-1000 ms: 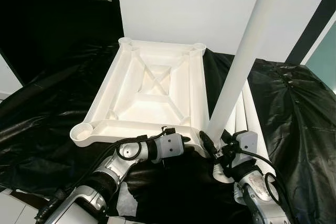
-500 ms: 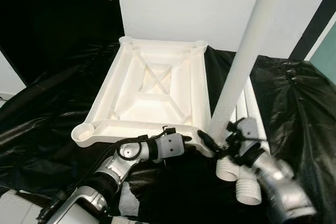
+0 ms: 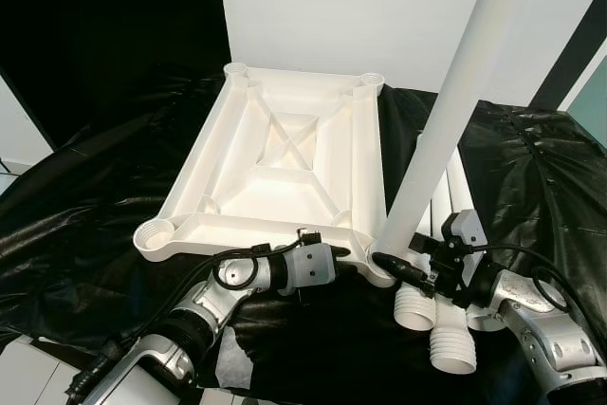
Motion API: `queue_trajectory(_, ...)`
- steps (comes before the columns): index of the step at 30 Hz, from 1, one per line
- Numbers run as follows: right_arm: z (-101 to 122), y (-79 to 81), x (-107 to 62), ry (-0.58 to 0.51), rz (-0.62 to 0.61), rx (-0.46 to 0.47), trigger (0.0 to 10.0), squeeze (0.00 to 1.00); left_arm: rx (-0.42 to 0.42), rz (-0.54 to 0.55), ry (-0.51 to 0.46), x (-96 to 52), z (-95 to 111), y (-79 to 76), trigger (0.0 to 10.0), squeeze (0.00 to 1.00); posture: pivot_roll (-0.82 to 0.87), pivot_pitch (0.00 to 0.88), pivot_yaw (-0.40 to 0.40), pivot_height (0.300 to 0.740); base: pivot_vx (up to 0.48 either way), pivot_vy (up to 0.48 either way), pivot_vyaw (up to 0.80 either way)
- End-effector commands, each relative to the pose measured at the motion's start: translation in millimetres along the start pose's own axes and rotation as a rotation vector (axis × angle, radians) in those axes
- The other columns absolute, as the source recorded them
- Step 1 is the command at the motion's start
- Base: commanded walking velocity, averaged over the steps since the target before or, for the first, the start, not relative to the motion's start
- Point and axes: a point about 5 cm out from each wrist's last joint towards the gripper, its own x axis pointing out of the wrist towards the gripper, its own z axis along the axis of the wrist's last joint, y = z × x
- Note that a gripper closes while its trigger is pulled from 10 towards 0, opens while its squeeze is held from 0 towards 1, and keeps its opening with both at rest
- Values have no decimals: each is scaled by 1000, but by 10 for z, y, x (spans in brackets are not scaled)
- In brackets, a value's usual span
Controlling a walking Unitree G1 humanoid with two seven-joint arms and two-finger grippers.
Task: Building children table
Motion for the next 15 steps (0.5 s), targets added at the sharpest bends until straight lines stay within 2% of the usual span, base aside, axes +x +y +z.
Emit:
queue_trajectory(1,-120,-34,-56,41,-119,26,0,0,-45,-233,115,-46,-225,-336,10000,0,72,0,-55,740,0,0,0)
queue_trajectory(2,-120,-34,-56,41,-119,26,0,0,-45,-233,115,-46,-225,-336,10000,0,72,0,-55,740,0,0,0)
queue_trajectory(3,-152,-3,-10,15,-224,27,0,0,-45,-232,116,-46,-225,-337,10000,0,71,0,-56,740,0,0,0)
queue_trajectory(5,-152,-3,-10,15,-224,27,0,0,-45,-232,116,-46,-225,-337,10000,0,71,0,-56,740,0,0,0)
queue_trajectory(7,-187,155,61,-71,-514,14,0,0,-45,-231,113,-36,-219,-340,10000,0,77,0,-57,740,0,0,0)
queue_trajectory(8,-187,155,61,-71,-514,14,0,0,-45,-231,113,-36,-219,-340,10000,0,77,0,-57,740,0,0,0)
queue_trajectory(10,-180,215,59,-105,-648,11,0,0,-46,-231,111,-33,-214,-342,10000,0,77,0,-58,740,0,0,0)
queue_trajectory(15,-179,121,25,-94,-701,0,0,0,-46,-232,112,-40,-217,-345,10000,0,72,0,-56,740,0,0,0)
